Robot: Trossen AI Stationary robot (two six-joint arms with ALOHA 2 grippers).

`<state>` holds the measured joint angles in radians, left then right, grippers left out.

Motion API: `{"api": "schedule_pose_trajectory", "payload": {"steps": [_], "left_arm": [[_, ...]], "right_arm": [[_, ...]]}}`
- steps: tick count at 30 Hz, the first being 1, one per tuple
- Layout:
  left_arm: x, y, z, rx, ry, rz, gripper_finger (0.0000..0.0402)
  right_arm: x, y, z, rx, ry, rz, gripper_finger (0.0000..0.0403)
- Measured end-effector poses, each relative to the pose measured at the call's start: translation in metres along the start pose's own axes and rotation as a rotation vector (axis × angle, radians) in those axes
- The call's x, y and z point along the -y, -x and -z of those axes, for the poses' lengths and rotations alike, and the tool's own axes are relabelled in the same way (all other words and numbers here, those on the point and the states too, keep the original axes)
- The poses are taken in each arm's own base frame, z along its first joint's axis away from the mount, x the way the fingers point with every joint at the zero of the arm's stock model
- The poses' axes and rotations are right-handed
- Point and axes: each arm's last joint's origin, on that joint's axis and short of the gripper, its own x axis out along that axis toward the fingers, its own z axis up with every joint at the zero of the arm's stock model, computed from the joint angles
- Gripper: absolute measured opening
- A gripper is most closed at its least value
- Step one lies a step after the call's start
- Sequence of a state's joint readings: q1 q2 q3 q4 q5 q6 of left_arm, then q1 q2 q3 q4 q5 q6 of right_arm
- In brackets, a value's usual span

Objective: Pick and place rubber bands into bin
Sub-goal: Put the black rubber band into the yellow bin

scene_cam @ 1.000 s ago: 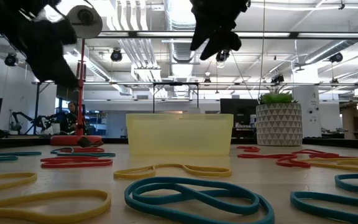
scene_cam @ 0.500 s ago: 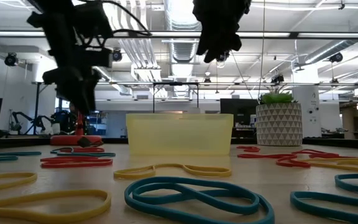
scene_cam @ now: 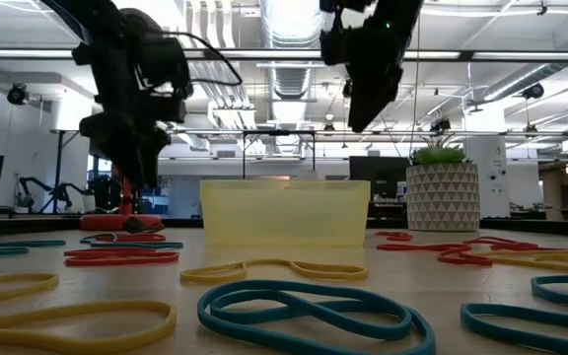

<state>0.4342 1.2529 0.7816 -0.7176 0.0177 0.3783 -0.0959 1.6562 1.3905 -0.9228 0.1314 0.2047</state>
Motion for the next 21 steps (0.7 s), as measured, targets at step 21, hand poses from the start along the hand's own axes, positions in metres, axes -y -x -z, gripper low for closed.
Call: {"api": "schedule_pose_trajectory", "payload": {"steps": [21], "left_arm": [[-0.022,-0.055,0.006,-0.265,0.055,0.050,0.0215]], "right_arm": [[0.009,-0.045,0.019,0.044,-0.035,0.004,0.0206]]}}
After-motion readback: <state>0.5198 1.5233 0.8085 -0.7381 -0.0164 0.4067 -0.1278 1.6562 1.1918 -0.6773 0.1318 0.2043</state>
